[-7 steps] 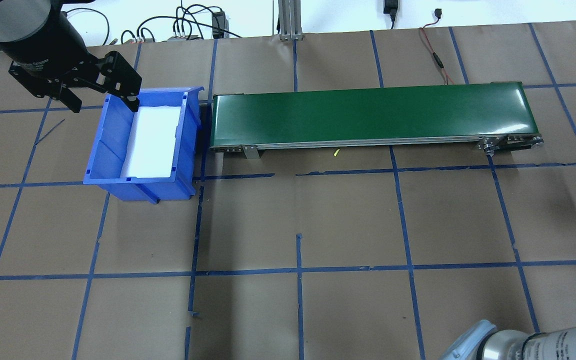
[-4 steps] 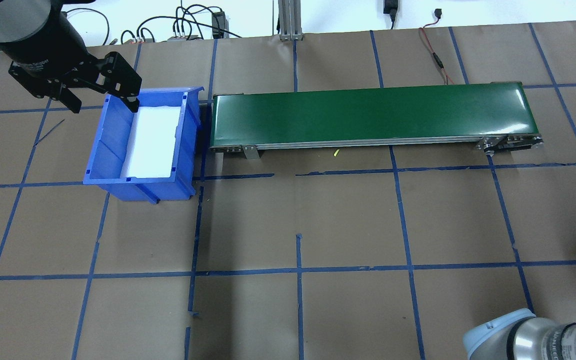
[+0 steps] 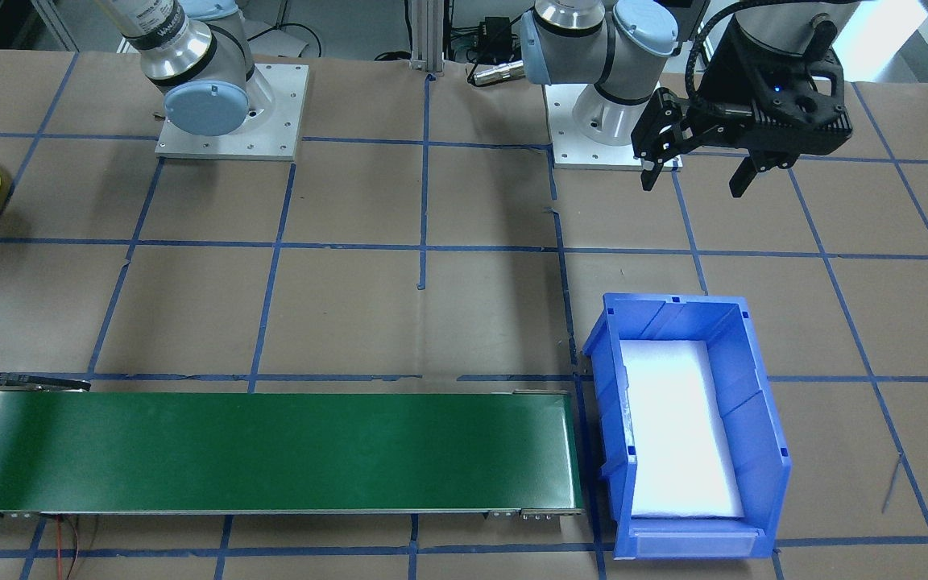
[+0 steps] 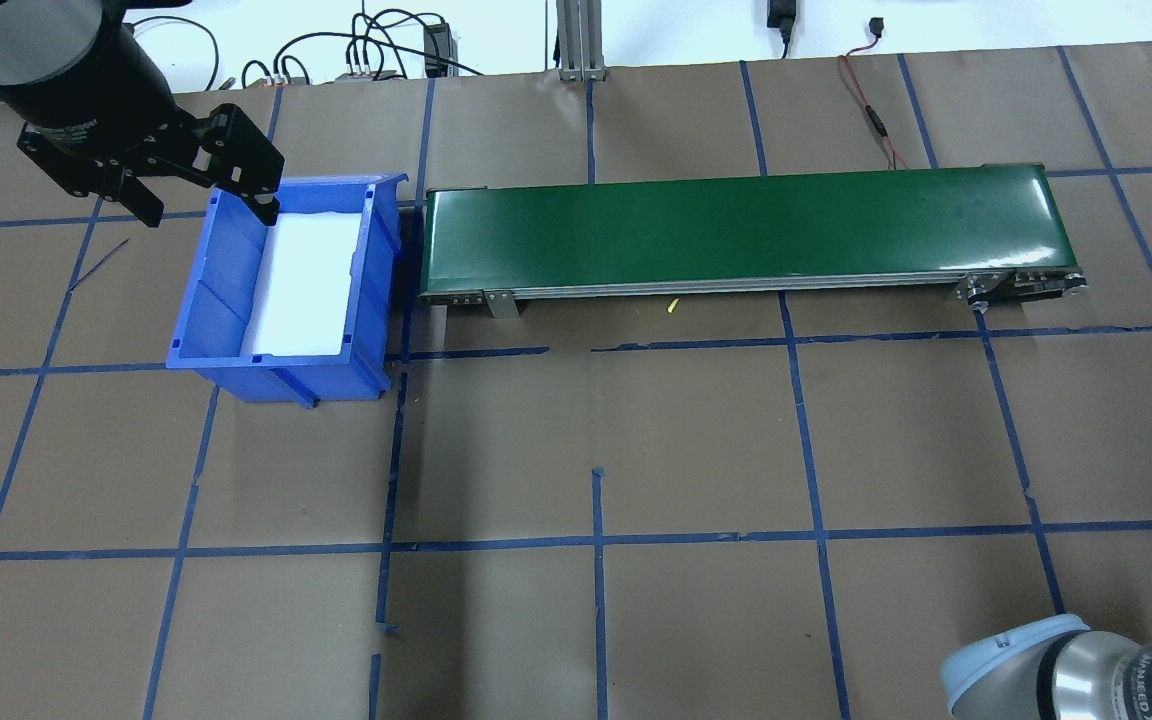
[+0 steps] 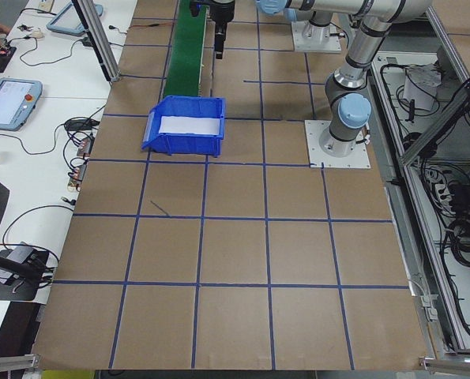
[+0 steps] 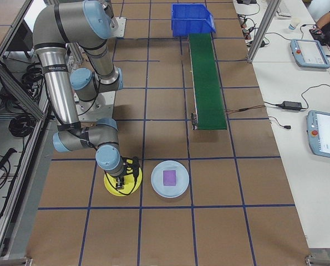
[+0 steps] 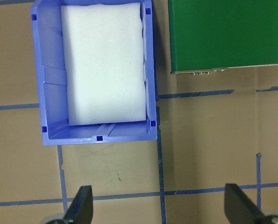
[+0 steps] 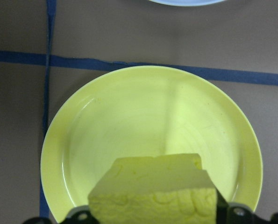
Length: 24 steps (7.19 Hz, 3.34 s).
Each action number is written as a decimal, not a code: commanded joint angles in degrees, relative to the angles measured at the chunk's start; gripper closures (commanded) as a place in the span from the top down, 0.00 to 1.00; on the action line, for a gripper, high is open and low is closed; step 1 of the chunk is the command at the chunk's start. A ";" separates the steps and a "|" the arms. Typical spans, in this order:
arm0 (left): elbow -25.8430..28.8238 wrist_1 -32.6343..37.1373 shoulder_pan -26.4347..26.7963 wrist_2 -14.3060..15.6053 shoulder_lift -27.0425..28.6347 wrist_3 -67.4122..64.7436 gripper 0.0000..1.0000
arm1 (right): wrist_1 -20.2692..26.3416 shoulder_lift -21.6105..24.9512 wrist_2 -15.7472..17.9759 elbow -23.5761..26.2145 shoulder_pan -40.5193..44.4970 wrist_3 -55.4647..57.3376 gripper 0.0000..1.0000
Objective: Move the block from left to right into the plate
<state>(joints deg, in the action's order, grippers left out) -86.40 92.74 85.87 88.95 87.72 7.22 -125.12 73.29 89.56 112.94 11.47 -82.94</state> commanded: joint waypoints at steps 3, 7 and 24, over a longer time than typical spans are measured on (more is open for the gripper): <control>0.01 -0.02 -0.09 -0.09 0.00 0.08 1.00 | 4.24 3.33 0.26 -3.40 3.78 5.58 1.00; 0.09 0.24 -0.18 -0.01 0.00 -0.01 1.00 | 25.41 10.02 5.80 -20.35 26.00 29.51 1.00; -0.08 0.51 -0.18 0.17 0.00 -0.10 1.00 | 32.83 18.82 2.11 -25.40 86.44 90.23 1.00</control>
<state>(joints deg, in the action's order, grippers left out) -86.48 93.25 85.70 89.06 87.72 7.12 -92.52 92.37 91.04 87.68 96.92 5.56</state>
